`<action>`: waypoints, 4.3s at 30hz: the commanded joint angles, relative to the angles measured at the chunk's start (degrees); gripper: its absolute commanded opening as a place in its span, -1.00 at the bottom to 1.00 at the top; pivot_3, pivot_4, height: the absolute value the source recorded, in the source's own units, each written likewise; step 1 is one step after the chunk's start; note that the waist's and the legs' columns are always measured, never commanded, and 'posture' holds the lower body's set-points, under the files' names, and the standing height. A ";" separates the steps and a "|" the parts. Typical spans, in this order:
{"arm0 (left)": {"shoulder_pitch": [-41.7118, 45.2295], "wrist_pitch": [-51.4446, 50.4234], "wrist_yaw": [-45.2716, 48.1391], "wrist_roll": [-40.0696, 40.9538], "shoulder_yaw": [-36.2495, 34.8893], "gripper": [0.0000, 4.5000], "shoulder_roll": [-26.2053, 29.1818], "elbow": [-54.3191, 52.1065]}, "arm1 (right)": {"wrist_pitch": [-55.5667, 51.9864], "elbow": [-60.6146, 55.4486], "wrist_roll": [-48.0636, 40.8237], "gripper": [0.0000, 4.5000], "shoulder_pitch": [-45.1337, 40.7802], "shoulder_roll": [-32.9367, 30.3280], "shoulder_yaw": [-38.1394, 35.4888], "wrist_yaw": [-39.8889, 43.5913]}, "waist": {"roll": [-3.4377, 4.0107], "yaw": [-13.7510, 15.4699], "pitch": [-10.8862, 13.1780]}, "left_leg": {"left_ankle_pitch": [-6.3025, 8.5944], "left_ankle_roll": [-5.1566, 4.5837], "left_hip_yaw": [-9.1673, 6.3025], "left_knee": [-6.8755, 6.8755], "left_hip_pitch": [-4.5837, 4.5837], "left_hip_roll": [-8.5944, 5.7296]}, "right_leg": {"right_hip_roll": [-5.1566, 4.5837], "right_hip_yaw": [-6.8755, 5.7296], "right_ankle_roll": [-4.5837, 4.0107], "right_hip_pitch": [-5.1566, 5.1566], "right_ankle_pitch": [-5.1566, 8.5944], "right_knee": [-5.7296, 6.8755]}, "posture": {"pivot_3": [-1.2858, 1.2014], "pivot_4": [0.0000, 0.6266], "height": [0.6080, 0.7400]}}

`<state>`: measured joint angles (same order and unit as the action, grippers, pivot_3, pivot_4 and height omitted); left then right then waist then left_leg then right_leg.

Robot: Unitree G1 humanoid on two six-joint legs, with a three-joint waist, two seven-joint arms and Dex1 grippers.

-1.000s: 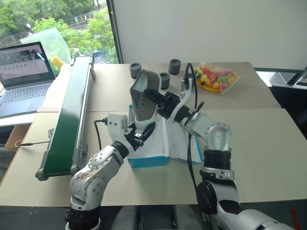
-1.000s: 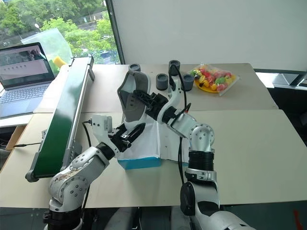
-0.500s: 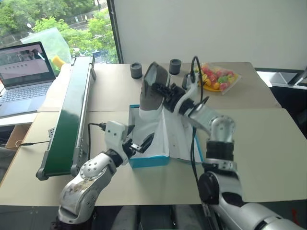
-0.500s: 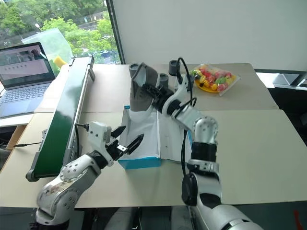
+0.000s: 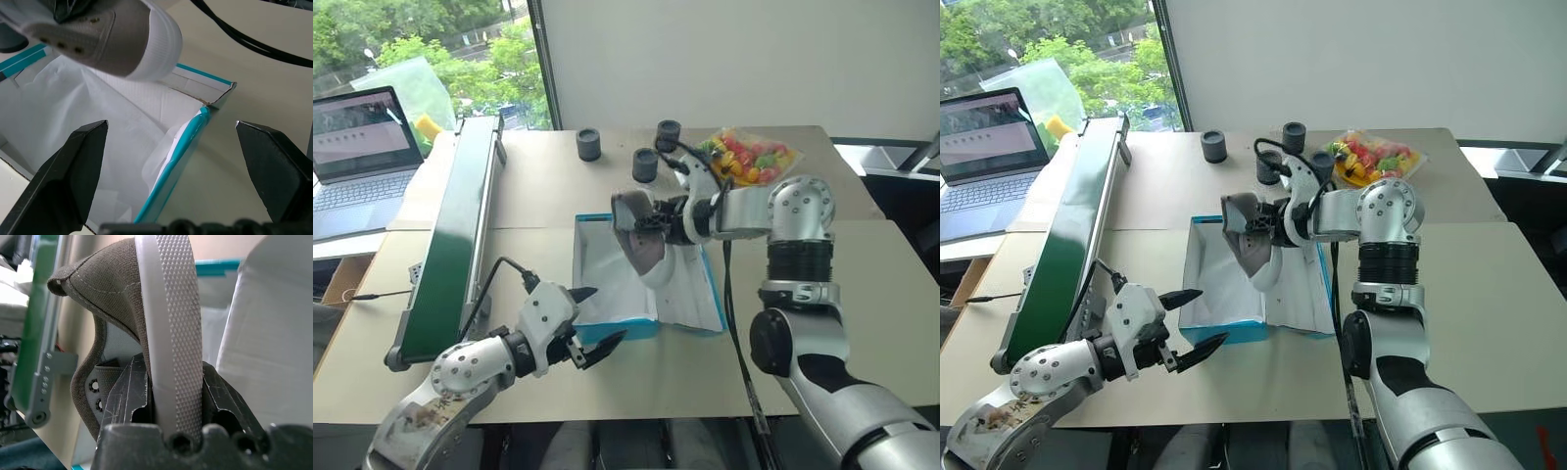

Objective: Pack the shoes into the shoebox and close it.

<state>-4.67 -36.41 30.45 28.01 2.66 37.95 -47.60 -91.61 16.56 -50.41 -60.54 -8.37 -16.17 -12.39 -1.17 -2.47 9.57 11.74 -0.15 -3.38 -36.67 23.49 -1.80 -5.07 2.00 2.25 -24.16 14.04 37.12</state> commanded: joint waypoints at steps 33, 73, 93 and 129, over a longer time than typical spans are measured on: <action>-0.60 4.70 1.24 -5.81 -0.53 1.00 -0.09 -0.55 | 0.68 -22.11 23.95 -0.18 10.63 17.29 -1.47 -6.49 | 0.00 -0.11 0.00 | 0.02 -0.03 0.30 -0.01 -0.13 0.32 | 0.21 0.27 0.01 -0.03 -0.07 -0.01 | 0.03 -0.52 1.00; 9.63 -8.16 -36.80 -14.21 -30.37 1.00 -22.68 13.73 | 69.86 -24.15 38.26 0.98 24.96 -15.56 38.77 59.50 | -0.37 -0.48 -0.13 | 0.11 0.15 0.46 -0.08 -0.31 0.65 | 0.67 0.45 -0.12 0.05 -0.38 -0.17 | 0.03 -0.52 1.00; 8.15 -10.98 -35.04 -14.34 -32.32 1.00 -20.86 15.63 | 70.30 -20.21 39.64 0.98 27.13 -6.02 35.84 55.84 | -0.49 0.34 -0.11 | 0.07 0.22 0.13 -0.15 -0.37 0.74 | 0.70 0.48 -0.25 0.02 -0.51 -0.09 | 0.03 -0.52 1.00; 10.14 -17.51 -29.97 -10.39 -34.19 1.00 -16.89 20.69 | 60.03 -26.42 40.35 0.98 29.97 -2.38 36.31 47.01 | -0.49 0.18 -0.11 | 0.08 0.23 0.06 -0.15 -0.35 0.75 | 0.69 0.48 -0.25 -0.01 -0.51 -0.09 | 0.03 -0.52 1.00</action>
<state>4.78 -54.09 0.65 17.90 -31.02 20.30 -26.05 -31.71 -7.43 -9.75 -30.48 -10.73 20.98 34.44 -1.66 -2.30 9.46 11.81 0.08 -3.32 -36.82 23.13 -1.05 -4.38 2.47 2.00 -24.17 13.52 37.03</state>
